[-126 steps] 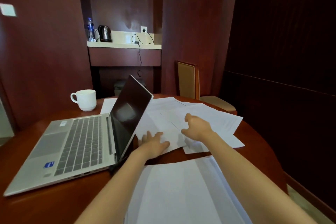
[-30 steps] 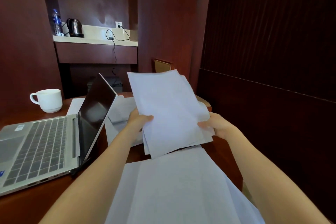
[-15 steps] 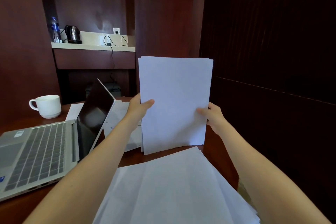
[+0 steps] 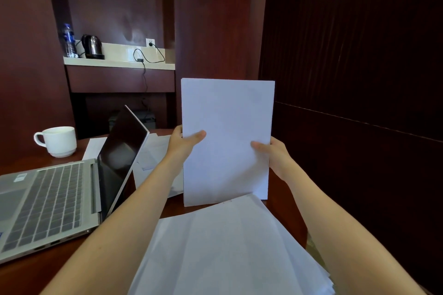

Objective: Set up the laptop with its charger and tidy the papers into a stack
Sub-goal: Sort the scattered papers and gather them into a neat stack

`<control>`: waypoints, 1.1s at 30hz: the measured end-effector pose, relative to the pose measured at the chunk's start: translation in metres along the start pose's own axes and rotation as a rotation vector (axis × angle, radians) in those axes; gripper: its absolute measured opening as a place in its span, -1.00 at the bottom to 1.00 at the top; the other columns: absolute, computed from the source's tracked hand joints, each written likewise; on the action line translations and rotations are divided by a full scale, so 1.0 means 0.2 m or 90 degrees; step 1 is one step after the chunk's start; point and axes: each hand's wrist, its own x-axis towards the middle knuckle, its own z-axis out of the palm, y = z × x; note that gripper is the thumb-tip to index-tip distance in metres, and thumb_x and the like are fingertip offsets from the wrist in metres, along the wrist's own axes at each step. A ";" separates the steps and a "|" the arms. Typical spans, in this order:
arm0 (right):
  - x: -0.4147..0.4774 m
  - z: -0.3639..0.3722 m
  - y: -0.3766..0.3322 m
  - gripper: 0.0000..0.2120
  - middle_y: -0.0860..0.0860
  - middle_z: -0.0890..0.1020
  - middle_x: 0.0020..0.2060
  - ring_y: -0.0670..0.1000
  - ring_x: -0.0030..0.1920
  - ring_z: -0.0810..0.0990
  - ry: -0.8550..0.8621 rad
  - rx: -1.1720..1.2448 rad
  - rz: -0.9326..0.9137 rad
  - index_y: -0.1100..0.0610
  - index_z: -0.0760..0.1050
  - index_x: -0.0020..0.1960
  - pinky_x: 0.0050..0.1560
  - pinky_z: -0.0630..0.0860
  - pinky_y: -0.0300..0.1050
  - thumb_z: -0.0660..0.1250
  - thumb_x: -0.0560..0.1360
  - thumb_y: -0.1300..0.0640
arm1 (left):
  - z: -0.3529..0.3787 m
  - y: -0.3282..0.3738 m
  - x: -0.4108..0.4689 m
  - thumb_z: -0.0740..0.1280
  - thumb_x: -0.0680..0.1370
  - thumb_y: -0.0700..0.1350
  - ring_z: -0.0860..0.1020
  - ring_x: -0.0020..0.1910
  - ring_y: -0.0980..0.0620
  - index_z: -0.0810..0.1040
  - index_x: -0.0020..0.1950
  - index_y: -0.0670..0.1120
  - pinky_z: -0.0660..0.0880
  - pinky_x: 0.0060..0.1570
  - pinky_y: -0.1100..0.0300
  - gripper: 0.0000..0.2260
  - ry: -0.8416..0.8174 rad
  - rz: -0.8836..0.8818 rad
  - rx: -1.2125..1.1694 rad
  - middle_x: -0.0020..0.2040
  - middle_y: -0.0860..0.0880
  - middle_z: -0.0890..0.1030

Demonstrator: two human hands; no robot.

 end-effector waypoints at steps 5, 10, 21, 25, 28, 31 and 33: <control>-0.03 0.00 0.06 -0.69 0.07 0.62 0.06 0.01 -0.02 0.62 -0.018 -0.087 0.044 0.20 0.48 0.21 -0.27 0.48 -0.31 0.38 0.47 0.28 | 0.03 -0.02 -0.03 0.30 0.56 -0.21 0.48 0.02 0.04 0.45 0.31 -0.17 0.40 -0.01 0.19 -0.68 0.015 -0.024 0.012 0.18 -0.06 0.53; -0.02 -0.03 0.04 -0.58 0.09 0.52 0.13 0.11 0.12 0.52 0.108 -0.138 0.031 0.22 0.39 0.29 0.02 0.51 -0.08 0.38 0.47 0.26 | 0.04 0.00 0.03 0.29 0.57 -0.21 0.52 0.05 -0.05 0.50 0.25 -0.16 0.47 0.12 0.06 -0.74 0.129 -0.057 -0.113 0.14 -0.03 0.55; -0.08 -0.08 0.07 -0.65 0.13 0.54 0.20 0.14 0.16 0.53 0.161 0.118 0.109 0.22 0.36 0.34 0.08 0.49 0.04 0.23 0.56 0.30 | 0.20 -0.04 0.01 0.33 0.52 -0.24 0.49 0.22 -0.15 0.34 0.33 -0.20 0.43 0.25 -0.05 -0.60 0.119 -0.137 -0.137 0.28 -0.14 0.48; -0.09 -0.20 0.08 -0.71 0.20 0.53 0.21 0.16 0.09 0.53 0.203 0.022 0.163 0.34 0.40 0.28 -0.08 0.53 -0.01 0.19 0.56 0.39 | 0.16 -0.03 -0.02 0.39 0.48 -0.16 0.28 0.37 -0.24 -0.05 0.52 -0.10 0.26 0.32 -0.06 -0.23 0.197 -0.064 0.245 0.44 -0.24 0.18; -0.13 -0.29 0.09 -0.70 0.18 0.54 0.15 0.11 0.05 0.52 0.118 -0.056 0.234 0.35 0.39 0.29 -0.18 0.50 -0.10 0.19 0.56 0.38 | 0.13 -0.01 -0.04 0.37 0.50 -0.12 0.07 0.46 -0.22 -0.04 0.53 -0.04 0.07 0.39 -0.09 -0.25 0.200 0.124 0.566 0.50 -0.23 0.02; -0.16 -0.33 0.07 -0.73 0.12 0.60 0.03 0.07 -0.05 0.58 -0.004 -0.101 0.283 0.34 0.42 0.26 -0.15 0.53 -0.13 0.20 0.56 0.37 | 0.15 -0.01 -0.01 0.32 0.53 0.01 0.04 0.48 -0.20 0.05 0.52 -0.01 0.05 0.41 -0.05 -0.34 0.024 0.202 0.733 0.50 -0.21 0.07; -0.18 -0.32 0.05 -0.77 0.09 0.61 -0.04 0.03 -0.10 0.61 -0.099 -0.130 0.302 0.31 0.44 0.21 -0.17 0.55 -0.14 0.19 0.56 0.36 | 0.19 -0.01 -0.01 0.29 0.53 0.10 0.13 0.45 -0.17 0.11 0.50 0.00 0.13 0.37 -0.01 -0.38 -0.105 0.224 0.790 0.46 -0.15 0.21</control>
